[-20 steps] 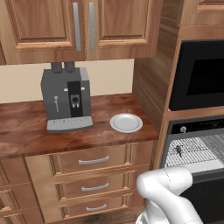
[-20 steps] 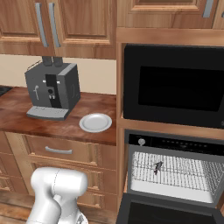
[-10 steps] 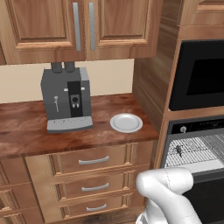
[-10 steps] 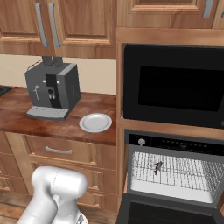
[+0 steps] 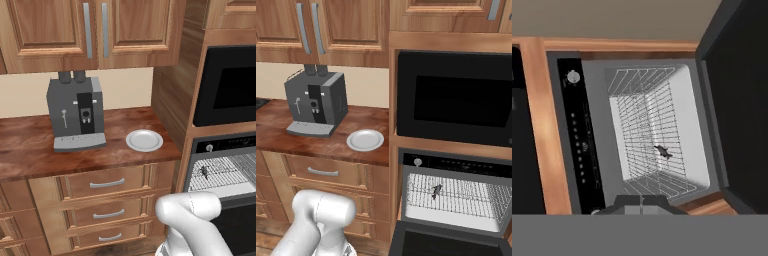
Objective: Take the fish from the oven and place it on the plate on the counter.
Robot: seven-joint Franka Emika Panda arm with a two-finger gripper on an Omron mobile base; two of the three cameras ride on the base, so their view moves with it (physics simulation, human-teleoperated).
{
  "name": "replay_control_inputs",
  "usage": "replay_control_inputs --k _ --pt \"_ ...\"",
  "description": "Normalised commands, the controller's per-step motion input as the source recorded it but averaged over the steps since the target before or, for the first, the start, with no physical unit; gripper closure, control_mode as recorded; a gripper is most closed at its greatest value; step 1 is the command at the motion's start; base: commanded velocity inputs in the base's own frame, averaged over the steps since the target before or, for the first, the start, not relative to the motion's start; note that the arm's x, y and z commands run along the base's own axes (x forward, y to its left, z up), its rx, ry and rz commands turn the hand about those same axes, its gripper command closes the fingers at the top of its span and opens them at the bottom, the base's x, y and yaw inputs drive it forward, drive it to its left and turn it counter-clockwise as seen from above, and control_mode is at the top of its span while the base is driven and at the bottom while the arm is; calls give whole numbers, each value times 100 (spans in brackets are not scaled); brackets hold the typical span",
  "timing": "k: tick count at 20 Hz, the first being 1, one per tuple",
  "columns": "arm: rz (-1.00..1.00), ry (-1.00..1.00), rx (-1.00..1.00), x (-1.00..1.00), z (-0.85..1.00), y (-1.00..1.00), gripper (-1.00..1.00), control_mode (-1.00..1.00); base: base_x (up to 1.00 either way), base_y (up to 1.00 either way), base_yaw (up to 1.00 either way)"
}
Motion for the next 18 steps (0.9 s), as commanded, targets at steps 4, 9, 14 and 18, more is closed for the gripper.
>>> replay_control_inputs --k 4,9,14,18 --pt "0 13 -11 53 -6 1 100 -100 0 0 0" --pt "0 19 -15 48 0 8 100 -100 0 0 0" --pt "0 15 -15 58 -3 13 100 -100 0 0 0" --pt "0 7 -15 67 -18 20 100 -100 0 0 0"
